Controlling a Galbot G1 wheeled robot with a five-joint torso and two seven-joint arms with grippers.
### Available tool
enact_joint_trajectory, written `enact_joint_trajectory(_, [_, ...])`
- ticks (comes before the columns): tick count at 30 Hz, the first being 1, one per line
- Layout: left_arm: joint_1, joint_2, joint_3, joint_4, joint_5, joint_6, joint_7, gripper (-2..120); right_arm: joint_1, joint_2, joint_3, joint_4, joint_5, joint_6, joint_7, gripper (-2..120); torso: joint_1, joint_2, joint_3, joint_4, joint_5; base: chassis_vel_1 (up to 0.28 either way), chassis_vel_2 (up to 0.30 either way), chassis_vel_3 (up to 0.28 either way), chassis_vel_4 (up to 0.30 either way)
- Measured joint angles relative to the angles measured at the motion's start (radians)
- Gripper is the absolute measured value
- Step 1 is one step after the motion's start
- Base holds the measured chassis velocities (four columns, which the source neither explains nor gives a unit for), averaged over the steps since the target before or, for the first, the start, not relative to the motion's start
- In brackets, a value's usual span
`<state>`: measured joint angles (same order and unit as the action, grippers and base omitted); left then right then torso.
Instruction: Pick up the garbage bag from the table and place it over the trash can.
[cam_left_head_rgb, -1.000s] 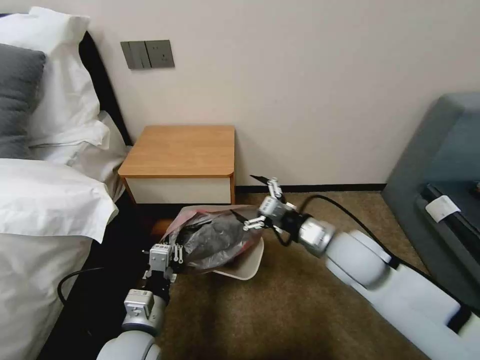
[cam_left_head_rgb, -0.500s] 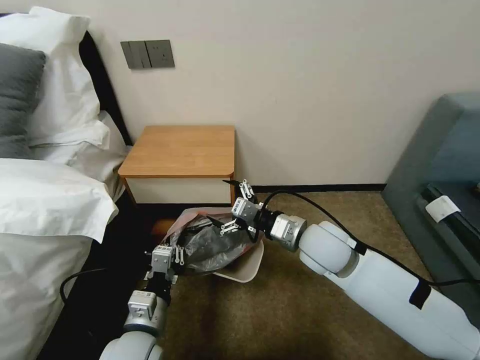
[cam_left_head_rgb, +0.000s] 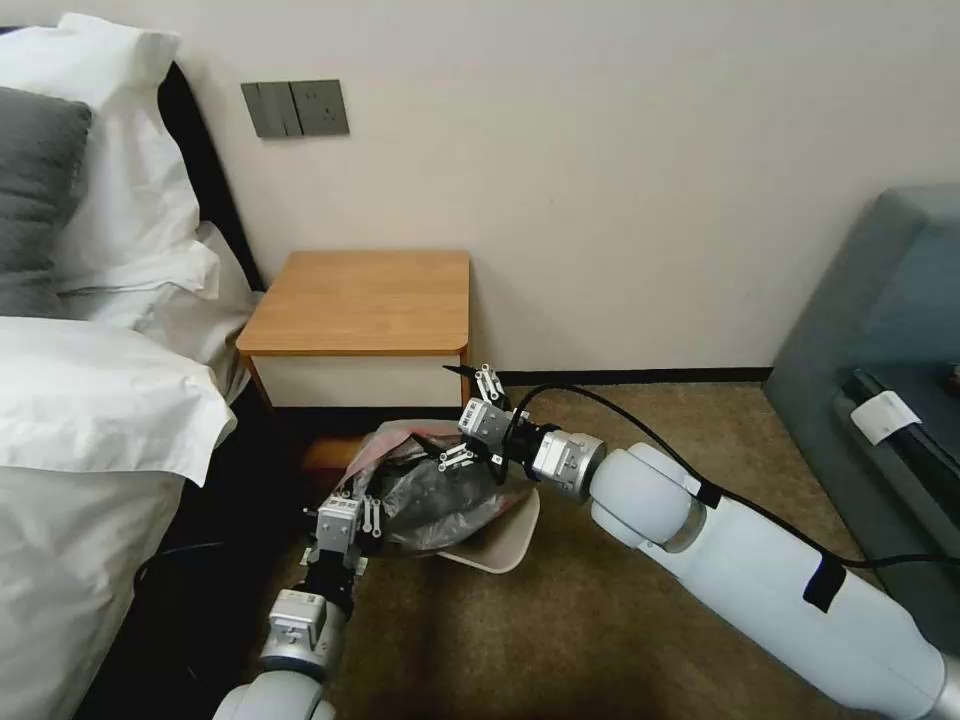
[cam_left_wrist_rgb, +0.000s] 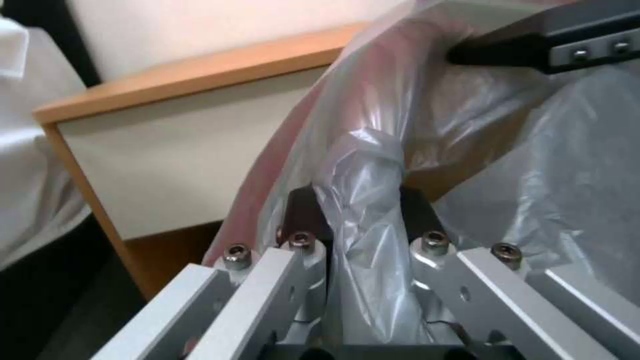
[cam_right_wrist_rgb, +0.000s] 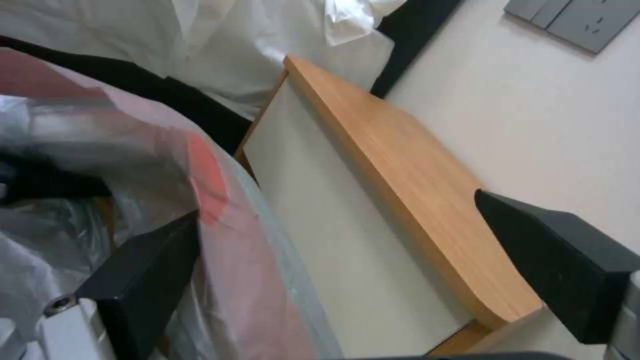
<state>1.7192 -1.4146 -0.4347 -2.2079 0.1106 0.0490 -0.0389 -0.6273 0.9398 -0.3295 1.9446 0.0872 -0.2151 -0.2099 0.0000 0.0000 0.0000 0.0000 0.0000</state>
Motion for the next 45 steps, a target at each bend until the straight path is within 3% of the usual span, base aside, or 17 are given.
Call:
enact_joint_trajectory(34, [-0.015,-0.016,-0.002,0.024,-0.034,0.024,-0.012,11,-0.038,-0.008,0.001,0.020,0.068,-0.018,0.022,100,0.000,0.000,0.000,0.0000,0.0000,0.000,0.000,0.000,0.000])
enact_joint_trajectory(43, [-0.011,-0.014,0.001,0.029,0.008,0.011,-0.004,11,-0.016,-0.008,0.000,0.021,0.076,-0.023,0.023,100,0.000,0.000,0.000,0.0000,0.0000,0.000,0.000,0.000,0.000])
enact_joint_trajectory(45, [-0.006,-0.007,0.003,0.034,0.060,-0.017,0.002,11,-0.007,-0.007,-0.005,0.014,0.081,-0.026,0.023,100,0.000,0.000,0.000,0.0000,0.0000,0.000,0.000,0.000,0.000])
